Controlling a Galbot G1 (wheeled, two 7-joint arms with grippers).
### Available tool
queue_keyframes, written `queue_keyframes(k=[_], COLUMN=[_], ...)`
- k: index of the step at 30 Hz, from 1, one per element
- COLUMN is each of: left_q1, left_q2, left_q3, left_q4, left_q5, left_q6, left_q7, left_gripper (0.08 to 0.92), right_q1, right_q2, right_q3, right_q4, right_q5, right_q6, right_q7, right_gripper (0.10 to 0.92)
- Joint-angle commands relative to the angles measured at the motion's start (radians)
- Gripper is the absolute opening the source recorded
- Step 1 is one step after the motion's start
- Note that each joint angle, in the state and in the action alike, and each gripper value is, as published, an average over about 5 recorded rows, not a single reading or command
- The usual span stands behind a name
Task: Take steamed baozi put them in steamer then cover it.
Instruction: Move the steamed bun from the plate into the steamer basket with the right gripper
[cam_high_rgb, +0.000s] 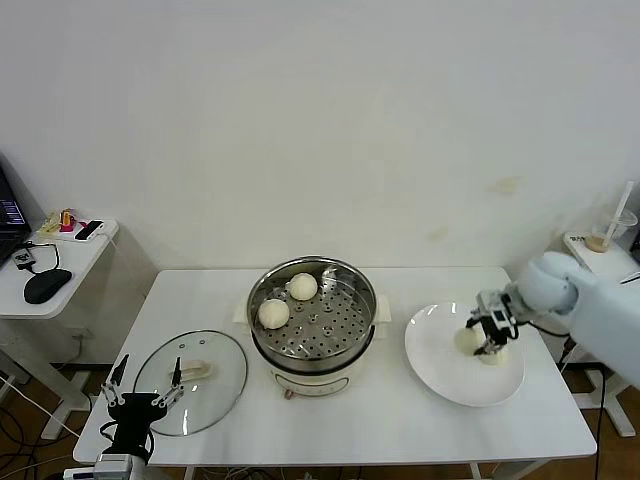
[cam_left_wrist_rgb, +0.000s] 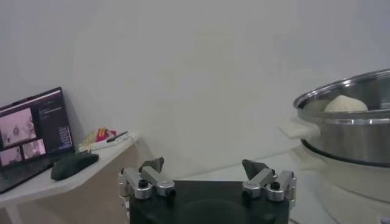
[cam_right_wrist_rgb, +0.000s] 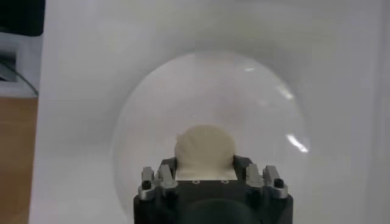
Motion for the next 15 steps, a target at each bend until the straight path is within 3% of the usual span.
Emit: queue_keyframes(k=[1,7,15], left_q1=[0.0,0.0,0.007], left_q2=[0.002,0.003,-0.004], left_q3=[0.0,-0.006,-0.026], left_q4=[-0.002,-0.004,-0.014], left_q5=[-0.002,-0.007,-0.008], left_q6=[0.0,-0.001,-0.001], left_q7=[0.0,0.001,-0.001], left_gripper=[0.823,0.823,0.823], right_q1=[0.39,0.533,0.506], right_q2=[0.102,0.272,0.494], right_q3=[-0.142,-0.263,-0.32], right_q4=[-0.01,-0.016,-0.009], right_q5=[0.144,0.209,0.279], right_q6=[-0.004,-0.023,0.009], right_q7=[-0.021,0.021,0.105], right_gripper=[0.585,0.585,0.585])
